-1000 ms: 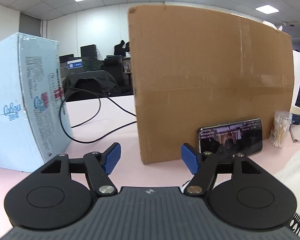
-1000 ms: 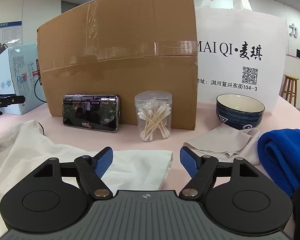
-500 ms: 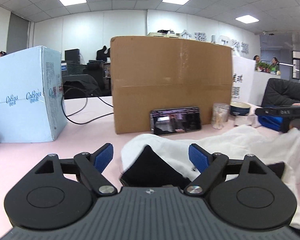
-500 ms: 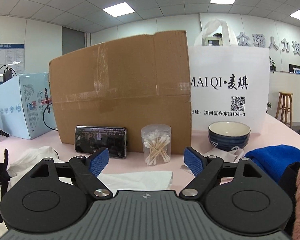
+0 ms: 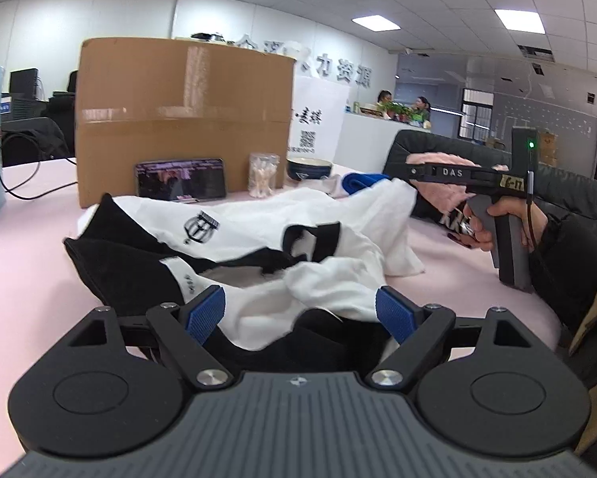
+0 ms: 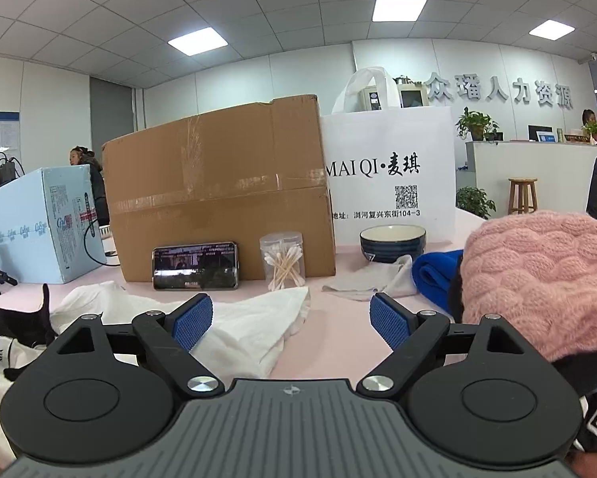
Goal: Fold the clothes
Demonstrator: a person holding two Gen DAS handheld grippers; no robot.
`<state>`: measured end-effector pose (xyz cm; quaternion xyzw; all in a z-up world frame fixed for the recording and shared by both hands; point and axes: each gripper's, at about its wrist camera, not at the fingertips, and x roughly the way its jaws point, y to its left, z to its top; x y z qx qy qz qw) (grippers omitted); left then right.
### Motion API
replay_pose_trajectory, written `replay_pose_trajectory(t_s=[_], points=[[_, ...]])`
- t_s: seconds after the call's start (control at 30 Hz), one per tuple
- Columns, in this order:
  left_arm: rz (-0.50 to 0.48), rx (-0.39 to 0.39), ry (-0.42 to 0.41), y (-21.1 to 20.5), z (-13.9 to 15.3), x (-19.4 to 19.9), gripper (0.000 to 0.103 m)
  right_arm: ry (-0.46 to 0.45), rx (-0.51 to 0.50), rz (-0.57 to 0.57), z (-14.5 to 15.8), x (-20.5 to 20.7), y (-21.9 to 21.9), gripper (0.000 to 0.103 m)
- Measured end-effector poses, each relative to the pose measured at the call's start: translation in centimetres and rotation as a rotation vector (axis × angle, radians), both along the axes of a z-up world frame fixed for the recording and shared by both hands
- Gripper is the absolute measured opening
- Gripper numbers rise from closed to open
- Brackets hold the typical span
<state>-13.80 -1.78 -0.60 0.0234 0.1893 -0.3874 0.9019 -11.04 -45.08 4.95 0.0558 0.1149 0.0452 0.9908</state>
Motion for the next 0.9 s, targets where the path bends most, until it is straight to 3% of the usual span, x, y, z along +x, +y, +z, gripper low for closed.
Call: replay_pose_trajectory(t_s=[0.2, 0.37, 0.5, 0.57, 0.63, 0.8, 0.87, 0.9], points=[[-0.07, 0.053, 0.017, -1.6, -0.7, -1.3, 0.082, 0.067, 0.055, 0.014, -0.6, -2.3, 0.0, 0.086], [-0.031, 0.114, -0.002, -2.9, -1.1, -1.3, 0.08, 0.107, 0.059, 0.06, -0.9, -3.0, 0.8, 0.086], [0.015, 0.184, -0.042, -3.6, -1.2, -1.3, 0.068, 0.129, 0.051, 0.073, -1.1, -2.7, 1.2, 0.086], [0.025, 0.182, -0.068, -3.5, -0.7, -1.3, 0.069, 0.134, 0.048, 0.076, -1.2, -2.6, 1.3, 0.086], [0.054, 0.191, -0.096, -3.4, -0.3, -1.4, 0.079, 0.137, 0.047, 0.078, -1.2, -2.6, 1.4, 0.086], [-0.03, 0.208, -0.078, -4.5, -0.2, -1.2, 0.078, 0.153, 0.037, 0.081, -1.4, -2.6, 1.9, 0.086], [-0.027, 0.234, -0.076, -4.9, -0.6, -1.0, 0.067, 0.157, 0.04, 0.096, -1.5, -2.2, 1.6, 0.086], [-0.016, 0.251, -0.072, -5.0, -0.9, -0.7, 0.049, 0.163, 0.042, 0.105, -1.5, -2.0, 1.4, 0.086]])
